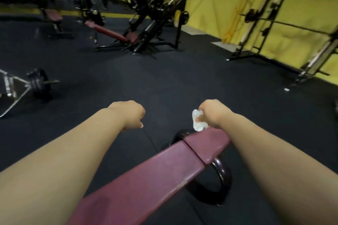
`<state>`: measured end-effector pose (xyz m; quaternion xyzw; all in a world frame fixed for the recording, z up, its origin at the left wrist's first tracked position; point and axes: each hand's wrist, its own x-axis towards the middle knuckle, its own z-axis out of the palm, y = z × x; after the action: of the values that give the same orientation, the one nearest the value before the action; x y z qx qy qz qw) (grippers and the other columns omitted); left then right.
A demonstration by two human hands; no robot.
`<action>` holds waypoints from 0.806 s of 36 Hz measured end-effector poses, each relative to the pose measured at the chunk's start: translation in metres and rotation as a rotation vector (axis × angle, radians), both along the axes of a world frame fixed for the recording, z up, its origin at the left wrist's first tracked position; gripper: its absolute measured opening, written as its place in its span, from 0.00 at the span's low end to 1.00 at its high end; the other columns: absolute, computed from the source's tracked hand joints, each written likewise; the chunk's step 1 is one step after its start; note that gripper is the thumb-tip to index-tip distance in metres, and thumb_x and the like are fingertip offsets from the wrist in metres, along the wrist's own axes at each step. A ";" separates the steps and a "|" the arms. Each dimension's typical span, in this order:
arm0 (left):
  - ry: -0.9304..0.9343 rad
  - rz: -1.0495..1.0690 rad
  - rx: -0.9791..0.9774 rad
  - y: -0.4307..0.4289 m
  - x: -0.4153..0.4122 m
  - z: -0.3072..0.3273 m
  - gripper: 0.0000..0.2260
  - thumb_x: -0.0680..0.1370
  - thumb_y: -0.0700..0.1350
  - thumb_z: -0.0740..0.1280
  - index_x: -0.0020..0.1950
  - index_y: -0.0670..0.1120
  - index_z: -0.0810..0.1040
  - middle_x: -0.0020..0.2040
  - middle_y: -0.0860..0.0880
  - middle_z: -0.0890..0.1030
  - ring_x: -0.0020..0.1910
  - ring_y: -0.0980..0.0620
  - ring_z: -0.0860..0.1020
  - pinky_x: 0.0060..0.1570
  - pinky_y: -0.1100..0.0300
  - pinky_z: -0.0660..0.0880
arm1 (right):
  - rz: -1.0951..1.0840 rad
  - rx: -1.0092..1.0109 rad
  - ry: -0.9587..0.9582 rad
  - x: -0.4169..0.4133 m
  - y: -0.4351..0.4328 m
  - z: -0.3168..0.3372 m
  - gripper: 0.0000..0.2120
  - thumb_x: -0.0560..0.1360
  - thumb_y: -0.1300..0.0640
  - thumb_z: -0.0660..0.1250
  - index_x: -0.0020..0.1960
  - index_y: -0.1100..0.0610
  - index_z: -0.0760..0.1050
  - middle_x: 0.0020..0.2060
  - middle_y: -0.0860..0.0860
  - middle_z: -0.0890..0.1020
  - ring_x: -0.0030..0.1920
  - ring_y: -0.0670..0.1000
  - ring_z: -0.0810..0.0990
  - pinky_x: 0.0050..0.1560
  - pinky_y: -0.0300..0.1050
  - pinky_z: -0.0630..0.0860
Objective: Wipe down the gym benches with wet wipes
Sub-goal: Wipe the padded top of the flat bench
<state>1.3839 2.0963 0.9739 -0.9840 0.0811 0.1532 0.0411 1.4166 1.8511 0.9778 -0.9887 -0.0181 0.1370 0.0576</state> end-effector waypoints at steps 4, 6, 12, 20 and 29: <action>-0.049 -0.157 -0.003 -0.065 0.017 0.022 0.14 0.77 0.54 0.63 0.60 0.52 0.75 0.58 0.52 0.76 0.46 0.51 0.75 0.49 0.55 0.74 | -0.152 -0.250 0.084 -0.017 -0.061 0.028 0.09 0.67 0.59 0.63 0.30 0.54 0.65 0.34 0.50 0.71 0.39 0.55 0.70 0.42 0.43 0.73; -0.076 -0.230 -0.013 -0.101 0.023 0.030 0.14 0.77 0.54 0.63 0.60 0.52 0.75 0.59 0.52 0.76 0.48 0.51 0.76 0.48 0.56 0.73 | -0.216 -0.333 0.114 -0.026 -0.096 0.039 0.10 0.70 0.57 0.60 0.33 0.54 0.60 0.34 0.50 0.68 0.41 0.55 0.67 0.44 0.42 0.70; -0.121 -0.443 -0.036 -0.225 0.035 0.042 0.13 0.75 0.54 0.65 0.57 0.52 0.76 0.57 0.52 0.77 0.54 0.49 0.76 0.51 0.55 0.75 | -0.370 -0.172 -0.001 -0.083 -0.218 0.063 0.08 0.69 0.59 0.66 0.33 0.55 0.68 0.38 0.51 0.76 0.44 0.55 0.75 0.40 0.41 0.71; -0.093 -0.678 -0.060 -0.427 0.013 0.032 0.14 0.75 0.56 0.65 0.59 0.53 0.75 0.58 0.52 0.77 0.55 0.48 0.76 0.55 0.53 0.75 | -0.637 0.151 -0.341 -0.170 -0.405 0.052 0.13 0.68 0.63 0.61 0.48 0.48 0.68 0.36 0.50 0.78 0.33 0.55 0.80 0.34 0.45 0.76; -0.047 -0.875 -0.065 -0.652 -0.030 0.007 0.13 0.75 0.57 0.65 0.58 0.55 0.75 0.57 0.54 0.76 0.55 0.50 0.75 0.55 0.52 0.74 | -0.774 -0.018 -0.208 -0.244 -0.591 0.037 0.12 0.69 0.65 0.67 0.51 0.60 0.82 0.41 0.52 0.83 0.38 0.51 0.80 0.44 0.47 0.79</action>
<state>1.3537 1.4440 0.9810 -0.8611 0.4938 0.0964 0.0728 1.1723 1.2601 1.0153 -0.9315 0.3514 0.0043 0.0943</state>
